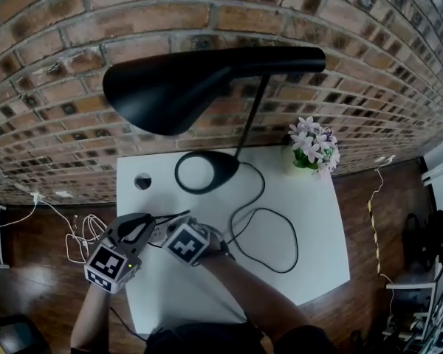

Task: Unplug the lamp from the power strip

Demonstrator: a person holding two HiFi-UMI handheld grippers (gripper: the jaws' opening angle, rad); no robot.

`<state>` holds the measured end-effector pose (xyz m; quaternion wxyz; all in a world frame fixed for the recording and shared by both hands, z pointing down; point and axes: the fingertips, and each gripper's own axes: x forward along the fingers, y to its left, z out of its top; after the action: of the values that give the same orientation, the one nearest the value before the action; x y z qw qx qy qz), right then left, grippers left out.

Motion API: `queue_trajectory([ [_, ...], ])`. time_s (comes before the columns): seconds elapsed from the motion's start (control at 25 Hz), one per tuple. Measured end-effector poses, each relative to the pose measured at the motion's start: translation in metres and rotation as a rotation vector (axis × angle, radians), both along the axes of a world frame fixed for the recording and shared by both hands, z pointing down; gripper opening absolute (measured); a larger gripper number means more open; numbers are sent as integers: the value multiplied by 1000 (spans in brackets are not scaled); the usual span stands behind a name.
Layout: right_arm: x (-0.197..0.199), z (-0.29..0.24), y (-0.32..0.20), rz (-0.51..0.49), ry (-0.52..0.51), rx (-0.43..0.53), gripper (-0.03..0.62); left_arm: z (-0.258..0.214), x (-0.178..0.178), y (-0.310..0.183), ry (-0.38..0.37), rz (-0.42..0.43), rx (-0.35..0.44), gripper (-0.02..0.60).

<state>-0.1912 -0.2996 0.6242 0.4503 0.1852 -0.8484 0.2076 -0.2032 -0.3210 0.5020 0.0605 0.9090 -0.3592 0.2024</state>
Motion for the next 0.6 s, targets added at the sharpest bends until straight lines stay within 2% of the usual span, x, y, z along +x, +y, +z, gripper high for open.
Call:
queue_trajectory([
  [0.16,2,1,0,-26,28,26,-3,-3,0,2,14,-10,4,59],
  [0.28,0,2,4,-34,17,48,-3,-4,0,-1,-12,-16,18,60],
  [0.6,26,-40,0,61,-73,126,-3,-12,0,-14,-60,-44,77,66],
])
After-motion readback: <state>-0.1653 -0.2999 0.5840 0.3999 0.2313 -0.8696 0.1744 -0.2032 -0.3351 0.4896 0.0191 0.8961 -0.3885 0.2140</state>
